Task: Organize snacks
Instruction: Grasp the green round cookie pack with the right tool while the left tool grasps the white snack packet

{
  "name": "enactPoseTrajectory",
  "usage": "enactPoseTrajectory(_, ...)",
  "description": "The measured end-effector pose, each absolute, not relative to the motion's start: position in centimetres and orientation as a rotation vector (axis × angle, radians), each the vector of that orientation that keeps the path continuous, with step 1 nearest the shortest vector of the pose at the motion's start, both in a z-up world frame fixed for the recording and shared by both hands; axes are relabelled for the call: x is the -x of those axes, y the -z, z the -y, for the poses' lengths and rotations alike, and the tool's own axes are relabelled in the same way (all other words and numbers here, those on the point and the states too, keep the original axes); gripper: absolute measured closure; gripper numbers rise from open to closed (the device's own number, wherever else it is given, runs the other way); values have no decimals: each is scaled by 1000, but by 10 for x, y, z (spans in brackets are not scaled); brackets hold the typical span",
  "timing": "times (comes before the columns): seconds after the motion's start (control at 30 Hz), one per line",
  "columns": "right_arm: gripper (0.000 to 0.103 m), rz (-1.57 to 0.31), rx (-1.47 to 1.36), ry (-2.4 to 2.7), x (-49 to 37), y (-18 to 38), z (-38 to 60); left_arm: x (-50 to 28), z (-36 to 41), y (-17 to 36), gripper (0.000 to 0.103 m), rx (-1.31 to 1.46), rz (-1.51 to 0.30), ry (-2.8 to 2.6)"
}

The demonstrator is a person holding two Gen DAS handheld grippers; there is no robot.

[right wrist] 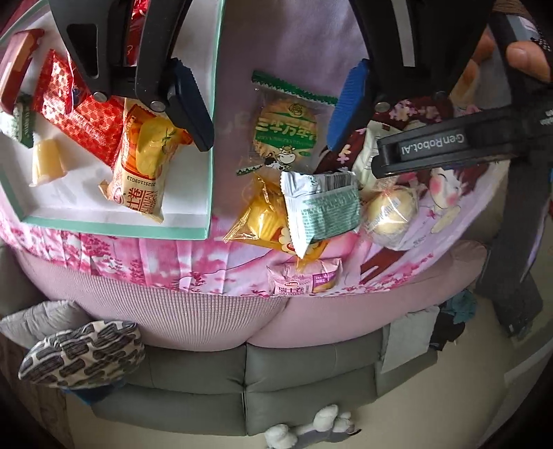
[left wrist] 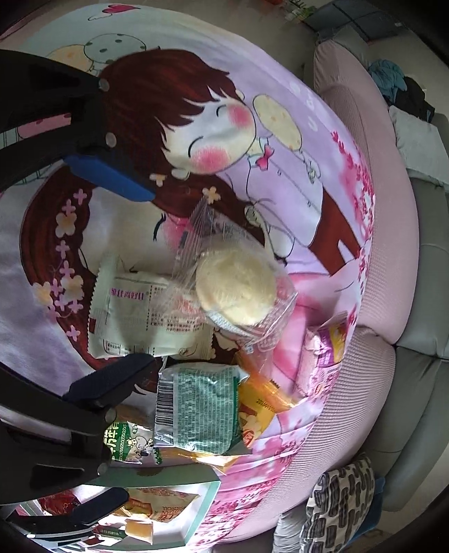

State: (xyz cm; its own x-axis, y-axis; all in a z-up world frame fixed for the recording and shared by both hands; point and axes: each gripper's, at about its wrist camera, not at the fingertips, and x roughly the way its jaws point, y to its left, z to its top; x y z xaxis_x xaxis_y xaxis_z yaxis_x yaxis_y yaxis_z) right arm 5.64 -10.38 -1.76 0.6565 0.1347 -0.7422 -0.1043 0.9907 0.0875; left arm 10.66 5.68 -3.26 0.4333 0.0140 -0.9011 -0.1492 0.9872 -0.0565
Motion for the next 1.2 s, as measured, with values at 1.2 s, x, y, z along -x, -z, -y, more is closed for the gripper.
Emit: enactPoseTrajectory(1.2,48,-934,110,-145,-73,46,72,-120,-40,51,27,78,-1151,-77)
